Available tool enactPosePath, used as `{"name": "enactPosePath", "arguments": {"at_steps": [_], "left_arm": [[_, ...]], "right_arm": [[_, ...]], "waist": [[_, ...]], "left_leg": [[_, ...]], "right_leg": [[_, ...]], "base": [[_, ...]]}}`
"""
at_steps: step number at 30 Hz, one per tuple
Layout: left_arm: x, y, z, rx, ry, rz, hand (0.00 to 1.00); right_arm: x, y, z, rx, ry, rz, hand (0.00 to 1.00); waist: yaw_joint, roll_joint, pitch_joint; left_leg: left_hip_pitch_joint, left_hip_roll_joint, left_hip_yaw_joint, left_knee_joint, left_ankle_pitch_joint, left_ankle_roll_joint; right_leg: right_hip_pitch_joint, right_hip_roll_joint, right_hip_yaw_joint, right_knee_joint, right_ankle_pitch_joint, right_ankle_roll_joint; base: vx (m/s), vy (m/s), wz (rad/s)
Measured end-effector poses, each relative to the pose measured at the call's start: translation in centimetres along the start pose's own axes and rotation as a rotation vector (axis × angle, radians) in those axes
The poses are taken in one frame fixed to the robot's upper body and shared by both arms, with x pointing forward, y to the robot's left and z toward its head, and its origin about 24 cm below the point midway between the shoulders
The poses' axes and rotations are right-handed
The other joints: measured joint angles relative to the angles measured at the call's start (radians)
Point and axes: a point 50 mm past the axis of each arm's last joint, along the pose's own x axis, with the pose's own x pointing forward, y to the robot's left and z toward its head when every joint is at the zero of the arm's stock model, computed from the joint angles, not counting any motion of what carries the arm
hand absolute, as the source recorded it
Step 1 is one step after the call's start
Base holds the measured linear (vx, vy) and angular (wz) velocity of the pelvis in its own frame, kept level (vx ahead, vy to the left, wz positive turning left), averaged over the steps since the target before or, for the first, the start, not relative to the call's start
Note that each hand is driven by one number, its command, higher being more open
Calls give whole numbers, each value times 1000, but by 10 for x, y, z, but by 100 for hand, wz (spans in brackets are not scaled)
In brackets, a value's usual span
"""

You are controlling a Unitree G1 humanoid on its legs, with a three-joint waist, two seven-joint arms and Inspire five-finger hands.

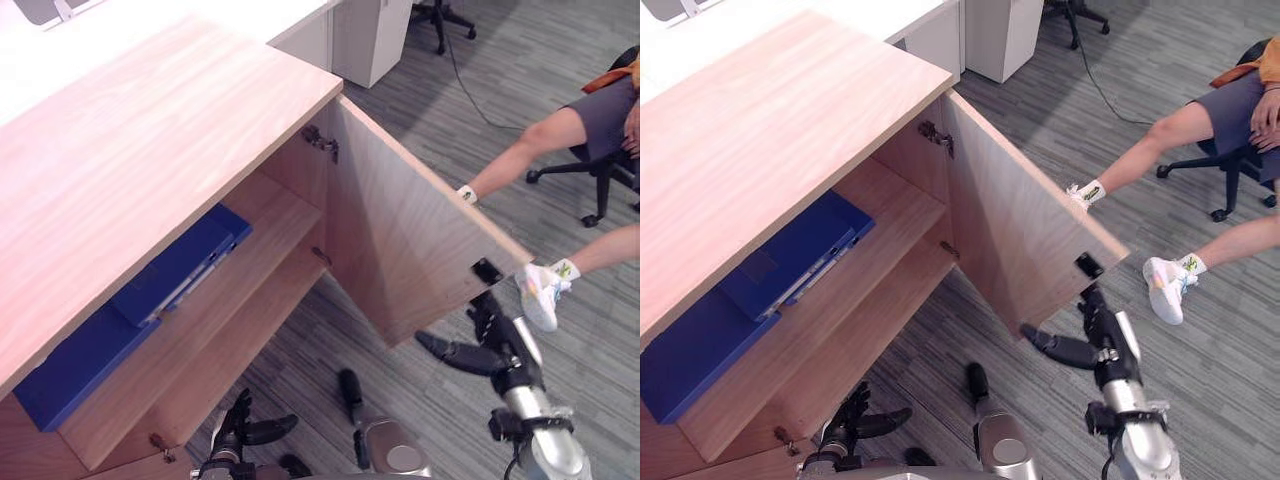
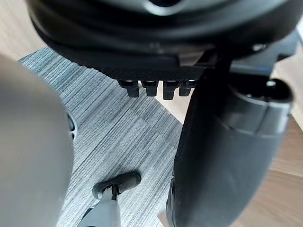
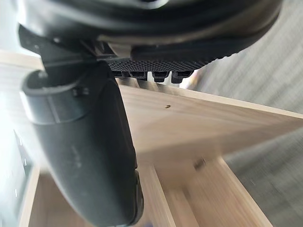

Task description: Walk over to the cabinet, pick up the folder, carry it to the office cabinet, place the folder inside the office cabinet, then close the office cabinet door

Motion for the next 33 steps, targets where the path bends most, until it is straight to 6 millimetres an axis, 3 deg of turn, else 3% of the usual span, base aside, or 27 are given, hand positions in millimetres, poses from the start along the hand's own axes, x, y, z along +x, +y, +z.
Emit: {"name": "enactPosePath", "arguments": {"at_steps": [6,9,11,13,14,18,20,23,29,33], "left_arm": [[2,10,1,-5,8,31,100],[5,7,8,-5,-11,29,100],[8,4,15,-9,-33,25,100],[9,3,18,-23,-42,33,100],[10,3,21,-29,-53,41,100],[10,7,21,-62,-51,83,100],[8,10,18,-88,-47,100,100],[8,13,18,-100,-48,116,100],[1,19,5,-106,-15,140,100],[-5,20,-7,-109,21,148,100]], "right_arm": [[-5,51,-12,8,44,216,100],[9,88,-13,19,21,367,100],[48,108,1,-11,-67,423,100],[79,112,19,-28,-147,379,100],[95,108,26,-25,-168,322,100],[136,85,44,11,-198,92,100],[142,59,39,39,-168,-96,100],[153,32,35,17,-124,-211,100],[153,26,29,14,-96,-227,100],[131,26,-6,16,14,-209,100]], "waist": [[20,-27,-2],[78,-34,-11],[127,-36,-13],[155,-33,-16],[182,-32,-17],[217,-23,-22],[218,-20,-23],[234,-19,-24],[239,4,-35],[247,10,-41]], "left_leg": [[-11,-18,-104,-15,2,18],[-22,-29,-191,-17,14,23],[-42,-47,-276,-65,73,19],[-55,-54,-336,-104,108,14],[-56,-56,-365,-129,128,9],[-49,-54,-461,-199,180,-1],[-46,-54,-500,-231,204,-5],[-46,-57,-524,-243,218,-9],[-39,-58,-571,-308,258,-14],[-6,-55,-609,-363,287,-20]], "right_leg": [[2,-29,-88,65,-64,2],[2,-53,-153,124,-81,-4],[6,-63,-205,115,-99,-6],[19,-69,-254,96,-102,-9],[24,-72,-284,95,-109,-10],[55,-74,-368,97,-114,-11],[66,-75,-357,96,-114,-11],[81,-75,-356,73,-114,-11],[94,-70,-383,45,-116,-9],[124,-63,-418,43,-148,7]], "base": [[-85,16,30],[-8,-37,64],[11,-93,96],[30,-99,102],[39,-79,90],[89,-32,75],[118,52,61],[43,34,31],[-13,-19,23],[4,-23,29]]}}
